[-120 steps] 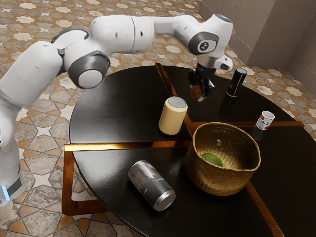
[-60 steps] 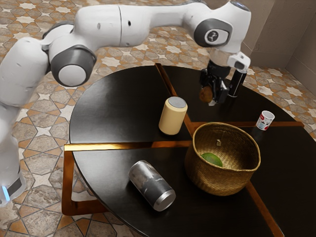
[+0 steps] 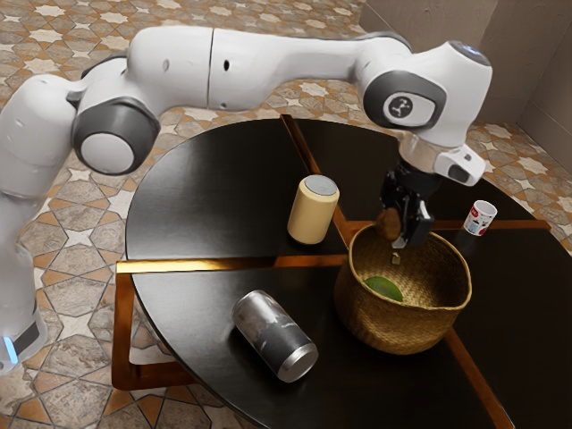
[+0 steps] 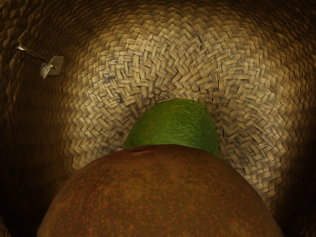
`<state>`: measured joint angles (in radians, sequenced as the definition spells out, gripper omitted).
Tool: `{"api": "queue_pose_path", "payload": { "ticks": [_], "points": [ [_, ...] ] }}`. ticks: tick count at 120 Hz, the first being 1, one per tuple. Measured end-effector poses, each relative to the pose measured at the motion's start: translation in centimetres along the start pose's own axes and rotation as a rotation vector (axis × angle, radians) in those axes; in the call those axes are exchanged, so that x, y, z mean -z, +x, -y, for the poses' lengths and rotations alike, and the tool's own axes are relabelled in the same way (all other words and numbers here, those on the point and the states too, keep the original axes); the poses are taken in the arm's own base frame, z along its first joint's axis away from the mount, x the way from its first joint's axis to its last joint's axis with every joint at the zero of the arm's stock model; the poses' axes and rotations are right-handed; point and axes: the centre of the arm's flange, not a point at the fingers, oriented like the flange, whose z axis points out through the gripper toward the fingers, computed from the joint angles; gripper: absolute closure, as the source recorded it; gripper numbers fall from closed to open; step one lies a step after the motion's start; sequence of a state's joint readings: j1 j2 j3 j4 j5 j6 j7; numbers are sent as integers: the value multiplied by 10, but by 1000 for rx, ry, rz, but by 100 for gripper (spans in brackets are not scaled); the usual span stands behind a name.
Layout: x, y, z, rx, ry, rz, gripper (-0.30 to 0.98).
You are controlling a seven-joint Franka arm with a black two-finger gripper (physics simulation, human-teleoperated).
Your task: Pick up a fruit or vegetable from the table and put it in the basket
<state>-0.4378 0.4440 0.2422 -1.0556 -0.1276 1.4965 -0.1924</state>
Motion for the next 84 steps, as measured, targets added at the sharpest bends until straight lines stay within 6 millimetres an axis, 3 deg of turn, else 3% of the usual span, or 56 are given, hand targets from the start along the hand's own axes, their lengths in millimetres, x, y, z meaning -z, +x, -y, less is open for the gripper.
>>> {"api": "queue_pose_path", "payload": {
  "ticks": [84],
  "points": [
    [16, 33, 114, 206, 20, -151, 48]
  ]
}}
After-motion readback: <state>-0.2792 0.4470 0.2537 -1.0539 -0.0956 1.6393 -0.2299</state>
